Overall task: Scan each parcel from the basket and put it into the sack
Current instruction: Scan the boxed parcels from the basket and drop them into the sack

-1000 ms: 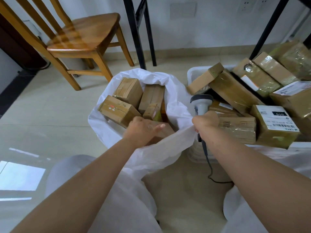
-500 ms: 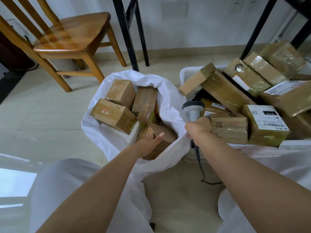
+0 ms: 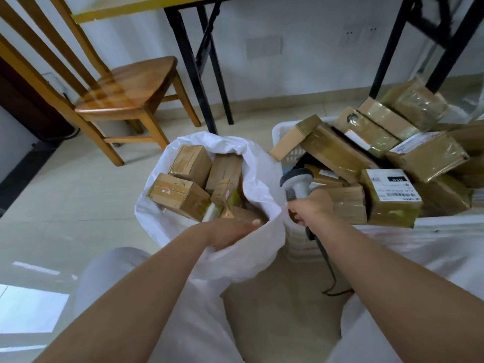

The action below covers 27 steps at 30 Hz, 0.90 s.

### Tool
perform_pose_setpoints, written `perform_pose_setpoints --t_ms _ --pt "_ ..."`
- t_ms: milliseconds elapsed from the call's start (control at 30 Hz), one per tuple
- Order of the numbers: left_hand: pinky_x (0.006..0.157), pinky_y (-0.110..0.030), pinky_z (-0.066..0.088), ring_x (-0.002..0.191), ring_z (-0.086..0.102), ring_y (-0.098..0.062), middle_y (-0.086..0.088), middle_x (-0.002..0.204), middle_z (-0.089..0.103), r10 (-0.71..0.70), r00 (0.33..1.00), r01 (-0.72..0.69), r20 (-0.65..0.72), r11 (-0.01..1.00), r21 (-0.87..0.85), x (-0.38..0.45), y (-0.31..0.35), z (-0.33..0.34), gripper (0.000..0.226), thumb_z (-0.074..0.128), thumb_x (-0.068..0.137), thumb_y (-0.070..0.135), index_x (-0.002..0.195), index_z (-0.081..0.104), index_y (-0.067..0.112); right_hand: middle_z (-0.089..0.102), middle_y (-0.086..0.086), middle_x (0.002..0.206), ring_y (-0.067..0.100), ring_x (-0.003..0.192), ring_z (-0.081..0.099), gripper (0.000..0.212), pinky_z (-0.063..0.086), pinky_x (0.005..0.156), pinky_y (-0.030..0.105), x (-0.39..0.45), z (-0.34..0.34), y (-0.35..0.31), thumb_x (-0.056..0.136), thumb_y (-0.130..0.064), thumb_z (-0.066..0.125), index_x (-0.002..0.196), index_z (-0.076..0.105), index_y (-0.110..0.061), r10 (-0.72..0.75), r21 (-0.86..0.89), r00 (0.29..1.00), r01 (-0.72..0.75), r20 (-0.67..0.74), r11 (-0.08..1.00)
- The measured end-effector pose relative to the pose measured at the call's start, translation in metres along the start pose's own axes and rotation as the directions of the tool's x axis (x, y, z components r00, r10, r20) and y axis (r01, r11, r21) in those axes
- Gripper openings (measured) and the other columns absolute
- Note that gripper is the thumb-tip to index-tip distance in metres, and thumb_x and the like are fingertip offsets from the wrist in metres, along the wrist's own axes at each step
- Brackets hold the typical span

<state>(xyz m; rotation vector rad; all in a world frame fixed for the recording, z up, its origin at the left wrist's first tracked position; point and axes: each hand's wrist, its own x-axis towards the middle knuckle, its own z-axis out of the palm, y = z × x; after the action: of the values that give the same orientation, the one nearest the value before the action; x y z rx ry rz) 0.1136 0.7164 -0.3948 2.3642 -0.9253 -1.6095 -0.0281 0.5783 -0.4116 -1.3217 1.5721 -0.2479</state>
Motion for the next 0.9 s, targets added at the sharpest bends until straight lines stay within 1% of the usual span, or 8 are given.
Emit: perform_pose_setpoints --t_ms 100,233,400,467,533,667,800,900 --pt "0.107 -0.041 0.041 0.122 0.056 -0.018 0.006 0.134 0.058 0.125 0.989 -0.126 -0.082 0.992 -0.016 0.003 0.015 0.006 0.058 0.048 0.085 0.073 0.131 0.053 0.038 0.068 0.011 0.083 0.019 0.064 0.061 0.026 0.051 0.056 0.028 -0.003 -0.023 -0.007 0.083 -0.024 0.075 0.096 0.062 -0.006 -0.005 0.045 0.999 0.002 0.050 0.999" --pt "0.086 -0.020 0.037 0.135 0.043 -0.031 -0.013 0.148 0.043 0.138 0.924 -0.195 -0.357 0.972 -0.129 0.009 0.057 0.019 0.070 0.056 0.095 0.048 0.150 0.034 0.010 0.062 0.009 0.063 0.020 0.055 0.055 0.017 0.050 0.060 0.033 -0.003 -0.059 -0.005 0.084 -0.015 0.074 0.081 0.063 -0.002 -0.013 0.153 0.996 -0.001 0.087 0.988" --pt "0.061 -0.009 0.033 0.124 0.046 -0.026 -0.010 0.145 0.043 0.047 0.892 -0.157 -0.449 0.965 -0.210 0.047 0.091 0.027 0.082 0.053 0.098 0.043 0.155 0.008 0.005 0.059 0.009 0.058 0.015 0.042 0.048 0.018 0.042 0.045 0.025 -0.001 -0.103 0.005 0.087 -0.009 0.070 0.075 0.059 -0.003 -0.041 0.204 0.993 0.018 0.108 0.979" --pt "0.068 -0.020 0.046 0.111 0.054 -0.027 -0.017 0.137 0.048 -0.002 0.898 -0.118 -0.440 0.962 -0.246 0.067 0.096 0.029 0.079 0.063 0.095 0.026 0.153 0.015 0.002 0.057 0.010 0.058 0.015 0.043 0.047 0.021 0.042 0.047 0.027 0.004 -0.118 0.008 0.088 -0.008 0.070 0.072 0.057 -0.002 -0.042 0.252 0.992 0.012 0.115 0.968" --pt "0.087 -0.034 0.049 0.121 0.054 -0.033 -0.018 0.140 0.049 0.005 0.912 -0.103 -0.411 0.971 -0.217 0.085 0.097 0.034 0.068 0.059 0.092 0.007 0.151 0.026 0.001 0.056 0.010 0.059 0.016 0.044 0.047 0.019 0.042 0.046 0.026 0.012 -0.130 0.010 0.088 -0.008 0.070 0.076 0.057 -0.001 -0.039 0.308 0.994 0.006 0.099 0.951" --pt "0.072 -0.024 0.046 0.116 0.057 -0.029 -0.011 0.140 0.053 0.090 0.926 -0.209 -0.366 0.931 -0.301 0.101 0.098 0.035 0.064 0.051 0.092 -0.008 0.150 0.034 0.011 0.050 0.010 0.058 0.012 0.038 0.043 0.023 0.039 0.044 0.023 0.030 -0.152 0.009 0.091 -0.008 0.067 0.074 0.053 -0.003 -0.031 0.403 0.996 -0.004 0.079 0.915" --pt "0.066 -0.031 0.047 0.096 0.057 -0.027 -0.013 0.125 0.060 0.080 0.890 -0.251 -0.449 0.908 -0.336 0.101 0.107 0.022 0.052 0.054 0.094 -0.001 0.144 0.040 0.008 0.048 0.009 0.060 0.014 0.044 0.040 0.031 0.037 0.045 0.024 0.045 -0.165 0.006 0.093 -0.009 0.064 0.066 0.051 -0.004 -0.032 0.427 0.996 -0.008 0.087 0.904" --pt "0.080 -0.033 0.049 0.111 0.060 -0.030 -0.009 0.129 0.061 0.114 0.883 -0.204 -0.456 0.967 -0.152 0.095 0.129 0.017 0.059 0.062 0.093 0.016 0.146 0.040 0.010 0.052 0.008 0.061 0.014 0.047 0.042 0.025 0.039 0.047 0.026 0.057 -0.169 0.004 0.092 -0.011 0.066 0.071 0.054 -0.003 -0.044 0.411 0.995 0.005 0.085 0.911"
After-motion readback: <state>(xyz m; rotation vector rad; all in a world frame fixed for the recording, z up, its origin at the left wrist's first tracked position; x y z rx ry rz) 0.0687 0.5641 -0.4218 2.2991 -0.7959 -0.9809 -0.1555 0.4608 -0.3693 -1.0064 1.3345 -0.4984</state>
